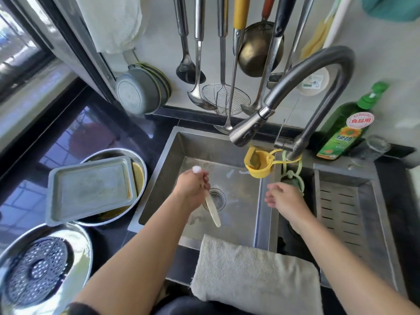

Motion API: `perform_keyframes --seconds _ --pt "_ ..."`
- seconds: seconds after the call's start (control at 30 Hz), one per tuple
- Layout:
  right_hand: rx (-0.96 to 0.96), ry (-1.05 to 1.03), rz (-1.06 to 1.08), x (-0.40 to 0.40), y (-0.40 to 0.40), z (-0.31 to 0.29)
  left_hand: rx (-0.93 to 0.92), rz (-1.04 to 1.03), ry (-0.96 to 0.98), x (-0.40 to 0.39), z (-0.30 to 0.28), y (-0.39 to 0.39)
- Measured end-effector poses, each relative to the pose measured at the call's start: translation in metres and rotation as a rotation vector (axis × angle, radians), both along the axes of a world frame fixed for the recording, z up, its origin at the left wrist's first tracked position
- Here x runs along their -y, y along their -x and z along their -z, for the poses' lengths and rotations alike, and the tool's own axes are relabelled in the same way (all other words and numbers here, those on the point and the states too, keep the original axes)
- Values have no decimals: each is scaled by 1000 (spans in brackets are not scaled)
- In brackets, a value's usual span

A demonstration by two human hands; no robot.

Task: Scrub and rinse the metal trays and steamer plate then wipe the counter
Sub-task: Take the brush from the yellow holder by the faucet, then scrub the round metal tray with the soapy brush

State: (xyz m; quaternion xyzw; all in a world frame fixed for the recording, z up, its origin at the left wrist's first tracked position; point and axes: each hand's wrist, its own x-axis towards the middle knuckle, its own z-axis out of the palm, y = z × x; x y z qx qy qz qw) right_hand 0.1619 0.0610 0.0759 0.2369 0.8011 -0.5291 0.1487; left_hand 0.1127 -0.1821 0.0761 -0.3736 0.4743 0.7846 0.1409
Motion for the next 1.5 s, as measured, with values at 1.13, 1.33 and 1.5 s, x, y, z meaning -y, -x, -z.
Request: perform_keyframes --seconds 1.13,1.33,1.5 --pt "85 61 -32 200 -70 -19 68 402 175 94 16 -9" --pt "117 -136 -13 171 -72 -7 -128 779 430 118 38 -16" --pt "261 -316 -73 163 -87 26 -175 1496 998 118 65 -54"
